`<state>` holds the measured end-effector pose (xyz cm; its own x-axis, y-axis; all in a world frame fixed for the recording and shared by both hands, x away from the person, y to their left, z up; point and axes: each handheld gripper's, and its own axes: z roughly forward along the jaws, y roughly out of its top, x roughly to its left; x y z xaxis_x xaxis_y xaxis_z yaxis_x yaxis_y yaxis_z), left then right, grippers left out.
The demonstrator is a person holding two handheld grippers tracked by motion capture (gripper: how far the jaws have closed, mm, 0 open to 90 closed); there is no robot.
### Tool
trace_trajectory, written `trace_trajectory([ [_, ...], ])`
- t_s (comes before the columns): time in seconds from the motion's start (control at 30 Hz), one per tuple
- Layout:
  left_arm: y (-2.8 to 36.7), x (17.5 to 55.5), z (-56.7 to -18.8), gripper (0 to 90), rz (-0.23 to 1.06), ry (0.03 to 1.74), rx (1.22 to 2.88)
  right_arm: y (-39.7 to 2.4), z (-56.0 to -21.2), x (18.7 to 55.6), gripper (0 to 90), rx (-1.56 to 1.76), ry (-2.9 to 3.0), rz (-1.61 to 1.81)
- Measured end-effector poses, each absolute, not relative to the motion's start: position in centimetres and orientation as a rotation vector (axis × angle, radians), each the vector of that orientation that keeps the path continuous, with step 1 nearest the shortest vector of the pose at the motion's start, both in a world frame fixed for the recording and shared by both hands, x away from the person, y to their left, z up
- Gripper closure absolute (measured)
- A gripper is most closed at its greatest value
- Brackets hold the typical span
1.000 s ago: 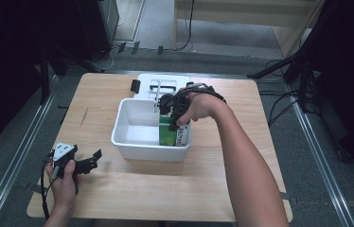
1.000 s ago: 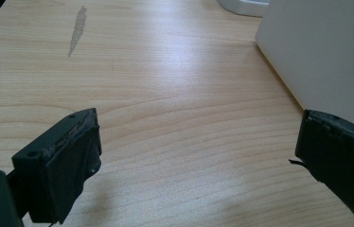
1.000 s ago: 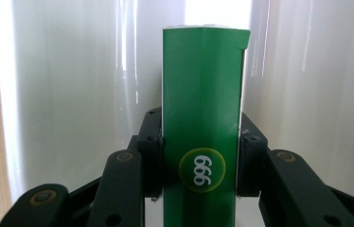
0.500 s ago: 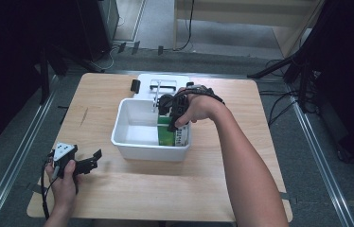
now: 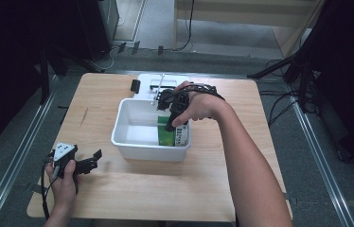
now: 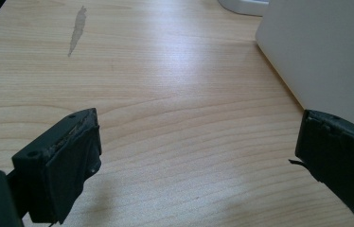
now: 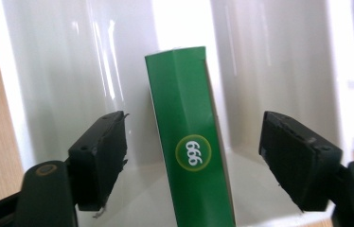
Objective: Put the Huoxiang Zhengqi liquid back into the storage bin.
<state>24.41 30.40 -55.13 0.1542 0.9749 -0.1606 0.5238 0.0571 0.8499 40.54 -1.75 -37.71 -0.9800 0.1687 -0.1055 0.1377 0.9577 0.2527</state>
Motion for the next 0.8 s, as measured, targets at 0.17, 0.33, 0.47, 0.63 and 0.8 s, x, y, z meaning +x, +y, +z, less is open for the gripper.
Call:
trace_trajectory([
  [0.17, 30.4, 24.4, -55.1, 2.1, 0.671, 1.484, 1.583, -2.3, -36.6, 40.4, 10.1, 0.304, 2.981, 0.373],
  [0.33, 30.4, 24.4, -55.1, 2.1, 0.671, 1.484, 1.584, -3.1, -36.0, 40.5, 2.3, 0.381, 2.960, 0.413],
  [0.47, 30.4, 24.4, -55.1, 2.1, 0.673, 1.483, 1.585, -4.8, -35.0, 40.6, 0.1, 0.508, 2.819, 0.546],
  [0.63, 30.4, 24.4, -55.1, 2.1, 0.674, 1.484, 1.585, -6.6, -34.9, 40.3, 0.0, 0.598, 2.714, 0.687],
  [0.8, 30.3, 24.4, -55.1, 2.1, 0.676, 1.484, 1.585, -8.3, -35.4, 39.9, 0.0, 0.649, 2.641, 0.735],
])
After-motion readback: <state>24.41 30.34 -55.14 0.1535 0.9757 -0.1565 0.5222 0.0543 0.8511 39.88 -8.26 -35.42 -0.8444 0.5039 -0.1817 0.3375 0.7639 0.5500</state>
